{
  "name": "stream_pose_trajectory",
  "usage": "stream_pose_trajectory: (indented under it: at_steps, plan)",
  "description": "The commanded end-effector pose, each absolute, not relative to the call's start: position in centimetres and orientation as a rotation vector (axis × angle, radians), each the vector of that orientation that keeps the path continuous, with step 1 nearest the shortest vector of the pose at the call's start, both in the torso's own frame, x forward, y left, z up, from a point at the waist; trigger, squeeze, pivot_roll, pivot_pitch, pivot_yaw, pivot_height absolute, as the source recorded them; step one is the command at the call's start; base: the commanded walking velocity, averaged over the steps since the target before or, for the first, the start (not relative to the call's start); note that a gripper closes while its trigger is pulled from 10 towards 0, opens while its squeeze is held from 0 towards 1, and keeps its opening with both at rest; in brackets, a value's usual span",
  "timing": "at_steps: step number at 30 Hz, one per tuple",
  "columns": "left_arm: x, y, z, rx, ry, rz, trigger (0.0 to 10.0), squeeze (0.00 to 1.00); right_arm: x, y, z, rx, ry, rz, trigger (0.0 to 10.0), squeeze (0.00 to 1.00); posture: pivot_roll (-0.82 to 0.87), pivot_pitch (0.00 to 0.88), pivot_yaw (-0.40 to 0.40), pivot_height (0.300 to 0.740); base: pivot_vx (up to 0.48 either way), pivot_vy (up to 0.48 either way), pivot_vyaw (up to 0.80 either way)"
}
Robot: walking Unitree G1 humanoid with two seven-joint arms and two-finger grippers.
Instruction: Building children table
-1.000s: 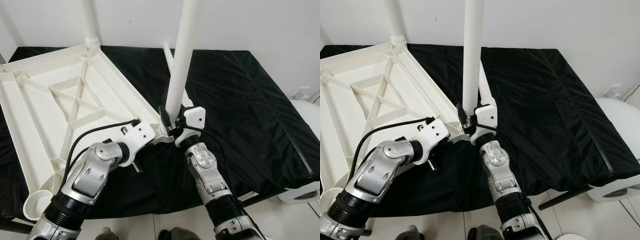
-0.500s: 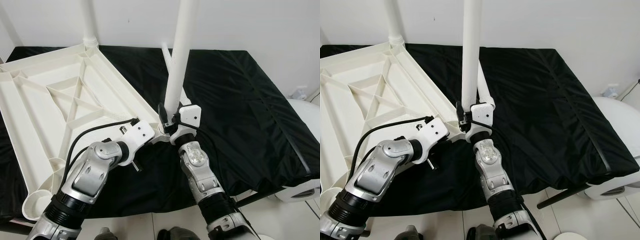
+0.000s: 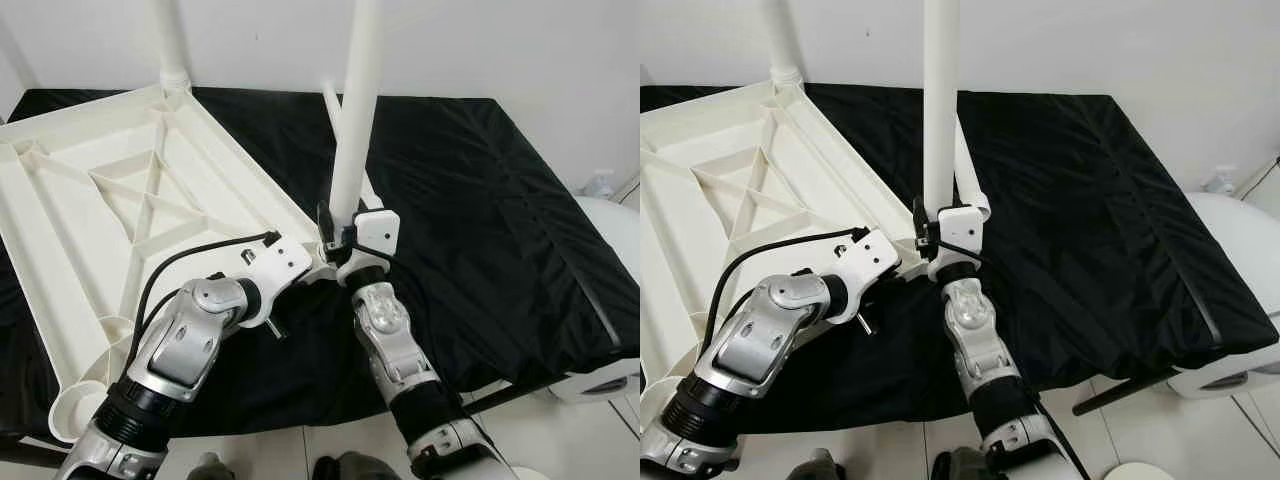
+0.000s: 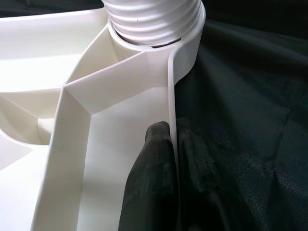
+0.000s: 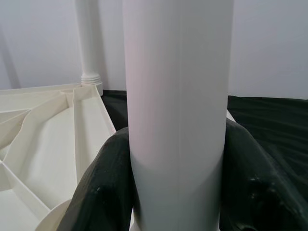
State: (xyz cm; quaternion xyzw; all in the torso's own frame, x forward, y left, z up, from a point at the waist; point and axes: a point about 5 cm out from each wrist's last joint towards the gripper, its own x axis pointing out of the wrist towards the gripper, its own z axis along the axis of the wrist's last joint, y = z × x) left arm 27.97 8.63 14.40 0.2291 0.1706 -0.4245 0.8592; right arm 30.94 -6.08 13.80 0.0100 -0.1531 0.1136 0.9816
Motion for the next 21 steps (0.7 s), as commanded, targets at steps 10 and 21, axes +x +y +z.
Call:
stream_pose_trajectory:
  at_steps: [10,21]
  plan:
    - [28.4,8.5,16.1,0.486,0.265,-0.839,10.0,0.00,28.9,-10.7,9.2,-0.006,-0.164,0.206,10.0,0.00,0.07,0.077,-0.077,0.740,0.000,0.000,0.00]
    - [28.5,8.5,16.2,0.488,0.264,-0.840,10.0,0.00,28.0,-11.8,8.5,0.006,-0.159,0.223,10.0,0.00,0.07,0.068,-0.070,0.740,0.000,0.000,0.00]
